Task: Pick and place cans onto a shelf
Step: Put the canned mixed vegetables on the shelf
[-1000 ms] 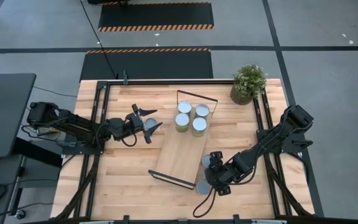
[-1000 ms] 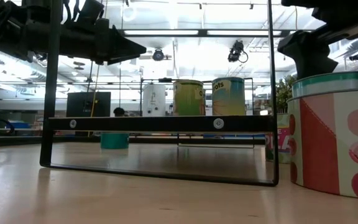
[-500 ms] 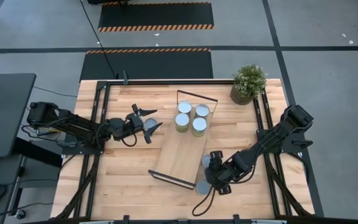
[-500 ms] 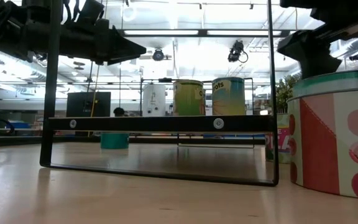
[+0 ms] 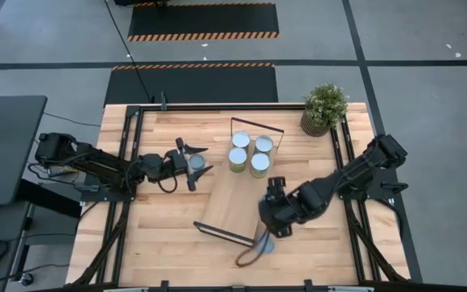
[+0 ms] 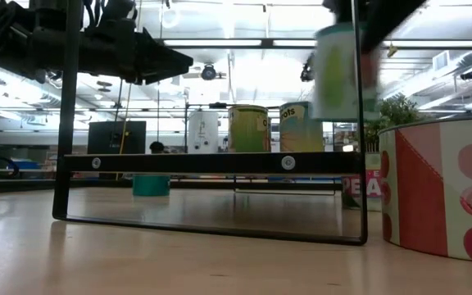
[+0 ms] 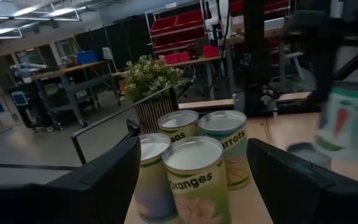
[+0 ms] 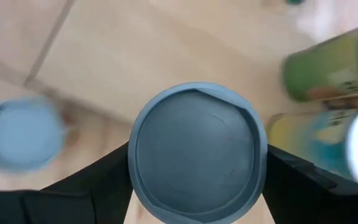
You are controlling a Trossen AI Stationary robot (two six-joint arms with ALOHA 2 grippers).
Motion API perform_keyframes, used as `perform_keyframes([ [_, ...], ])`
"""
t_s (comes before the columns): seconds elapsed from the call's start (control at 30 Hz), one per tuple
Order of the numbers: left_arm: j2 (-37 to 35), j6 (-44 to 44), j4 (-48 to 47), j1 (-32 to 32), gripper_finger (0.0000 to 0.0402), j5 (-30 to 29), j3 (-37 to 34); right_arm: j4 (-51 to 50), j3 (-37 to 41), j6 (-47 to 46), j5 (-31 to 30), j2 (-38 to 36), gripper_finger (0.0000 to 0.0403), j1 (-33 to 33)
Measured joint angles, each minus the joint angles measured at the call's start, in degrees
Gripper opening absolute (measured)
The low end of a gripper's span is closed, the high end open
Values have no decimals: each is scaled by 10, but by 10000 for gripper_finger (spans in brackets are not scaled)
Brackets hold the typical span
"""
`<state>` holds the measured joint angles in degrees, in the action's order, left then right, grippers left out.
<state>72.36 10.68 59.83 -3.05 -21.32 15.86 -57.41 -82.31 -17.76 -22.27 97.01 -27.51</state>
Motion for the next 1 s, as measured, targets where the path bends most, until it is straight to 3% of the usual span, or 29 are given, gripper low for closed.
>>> perform_keyframes([
  [0.4, 0, 1, -7, 0, 297, 0, 0, 126, 89, 10, 28, 0, 310, 95],
  [0.7, 0, 2, -7, 0, 297, 0, 0, 151, 97, 30, 39, 2, 368, 104],
  [1.0, 0, 1, -10, 0, 297, 0, 0, 159, 86, -6, -34, 2, 374, 92],
])
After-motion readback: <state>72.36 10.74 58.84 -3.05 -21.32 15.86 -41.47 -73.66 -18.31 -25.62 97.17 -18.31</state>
